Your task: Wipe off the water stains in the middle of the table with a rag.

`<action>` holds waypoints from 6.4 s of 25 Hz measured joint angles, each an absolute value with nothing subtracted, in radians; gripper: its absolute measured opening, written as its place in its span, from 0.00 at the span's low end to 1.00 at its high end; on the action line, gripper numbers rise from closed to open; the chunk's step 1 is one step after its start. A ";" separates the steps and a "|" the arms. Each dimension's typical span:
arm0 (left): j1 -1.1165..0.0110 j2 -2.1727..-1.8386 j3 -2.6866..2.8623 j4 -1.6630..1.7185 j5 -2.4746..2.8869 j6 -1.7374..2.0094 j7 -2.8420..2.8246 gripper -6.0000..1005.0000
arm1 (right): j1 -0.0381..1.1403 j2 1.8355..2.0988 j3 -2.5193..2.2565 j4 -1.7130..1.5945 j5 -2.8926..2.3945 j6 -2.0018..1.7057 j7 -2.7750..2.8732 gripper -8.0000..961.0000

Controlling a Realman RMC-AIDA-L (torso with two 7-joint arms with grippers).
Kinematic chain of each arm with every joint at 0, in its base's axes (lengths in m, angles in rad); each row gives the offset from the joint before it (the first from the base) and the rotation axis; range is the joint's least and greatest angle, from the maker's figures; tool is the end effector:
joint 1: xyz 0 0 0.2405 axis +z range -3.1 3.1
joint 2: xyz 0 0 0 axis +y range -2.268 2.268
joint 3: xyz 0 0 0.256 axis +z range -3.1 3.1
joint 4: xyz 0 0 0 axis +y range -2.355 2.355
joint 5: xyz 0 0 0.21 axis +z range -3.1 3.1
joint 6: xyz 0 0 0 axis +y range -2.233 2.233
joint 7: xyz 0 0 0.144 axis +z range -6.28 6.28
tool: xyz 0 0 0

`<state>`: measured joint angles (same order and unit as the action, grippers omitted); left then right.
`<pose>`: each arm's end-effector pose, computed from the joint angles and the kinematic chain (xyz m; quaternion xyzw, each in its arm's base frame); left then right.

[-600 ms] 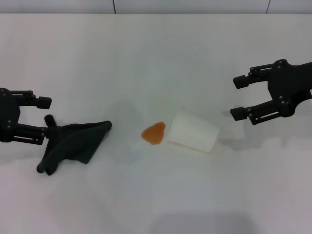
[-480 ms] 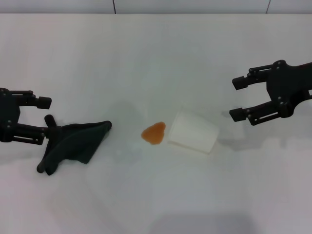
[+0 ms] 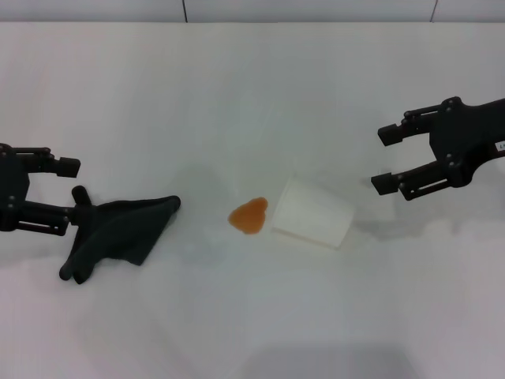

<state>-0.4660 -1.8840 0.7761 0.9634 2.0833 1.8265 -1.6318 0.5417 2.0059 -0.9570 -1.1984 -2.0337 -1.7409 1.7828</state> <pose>-0.2749 0.3164 0.1032 -0.9695 -0.2031 -0.1051 0.0883 0.1901 0.3427 0.0634 -0.9839 0.1234 0.1032 0.0780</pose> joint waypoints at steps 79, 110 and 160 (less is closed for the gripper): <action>-0.459 -1.907 0.782 0.960 2.137 1.785 -1.604 0.88 | 1.100 2.028 -1.741 -0.672 -2.285 -1.298 2.457 0.83; -0.448 -1.919 0.762 0.965 2.125 1.749 -1.605 0.88 | 0.412 2.014 -1.215 -0.746 -1.371 -1.169 1.273 0.64; -0.470 -1.966 0.770 0.966 2.139 1.709 -1.552 0.88 | 0.541 2.028 -1.310 -0.153 -1.029 -1.047 0.672 0.66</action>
<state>-0.4696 -1.9658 0.7700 0.9664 2.1393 1.7088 -1.5523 0.5412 2.0279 -1.3105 -0.1530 -1.0292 -1.0469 0.6720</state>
